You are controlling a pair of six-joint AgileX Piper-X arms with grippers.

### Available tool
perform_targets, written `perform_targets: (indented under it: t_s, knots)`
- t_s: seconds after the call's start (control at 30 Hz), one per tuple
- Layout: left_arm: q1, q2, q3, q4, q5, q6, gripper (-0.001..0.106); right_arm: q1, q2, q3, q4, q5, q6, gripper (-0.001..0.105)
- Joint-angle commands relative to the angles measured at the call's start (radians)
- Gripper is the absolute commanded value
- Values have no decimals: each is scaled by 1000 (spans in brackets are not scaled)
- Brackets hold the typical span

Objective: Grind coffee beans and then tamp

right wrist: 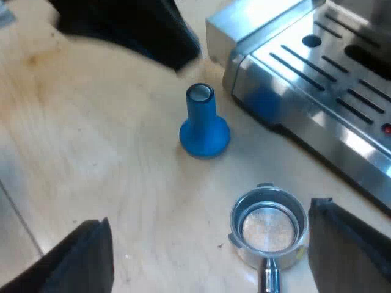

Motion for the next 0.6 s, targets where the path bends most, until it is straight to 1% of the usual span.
perform_targets:
  t_s: [0.03, 0.07, 0.13, 0.17, 0.2, 0.23, 0.3, 0.33, 0.37, 0.4, 0.47, 0.6]
  knots:
    - [-1, -77, -55, 61, -15, -15, 101, -2, -6, -78, 86, -17, -8, 68]
    - [-1, -100, -76, 79, -15, -24, 101, -2, -6, -104, 110, -17, -8, 68]
    - [-1, -121, -97, 96, -15, -24, 101, -2, -6, -125, 129, -17, -4, 68]
    - [-1, -139, -128, 117, -15, -24, 101, -2, -6, -135, 133, -17, 0, 68]
    - [-1, -147, -140, 128, -15, -24, 101, -4, -6, -201, 187, -17, 38, 68]
    - [-1, -152, -149, 135, -15, -24, 101, -4, -6, -217, 206, -17, 45, 68]
    - [-1, -171, -212, 168, -15, -24, 101, -4, -6, -278, 268, -17, 56, 68]
    - [-1, -171, -216, 173, -15, -26, 101, -4, -6, -289, 274, -17, 56, 68]
    - [-1, -171, -254, 197, -15, -29, 101, -4, -6, -327, 315, -17, 59, 68]
    - [-1, -171, -263, 200, -15, -29, 101, -8, -6, -343, 332, -17, 62, 68]
    - [-1, -171, -315, 225, -15, -29, 101, -38, -8, -405, 405, -19, 89, 68]
    - [-1, -171, -382, 231, -23, -31, 101, -135, -14, -477, 491, -39, 85, 68]
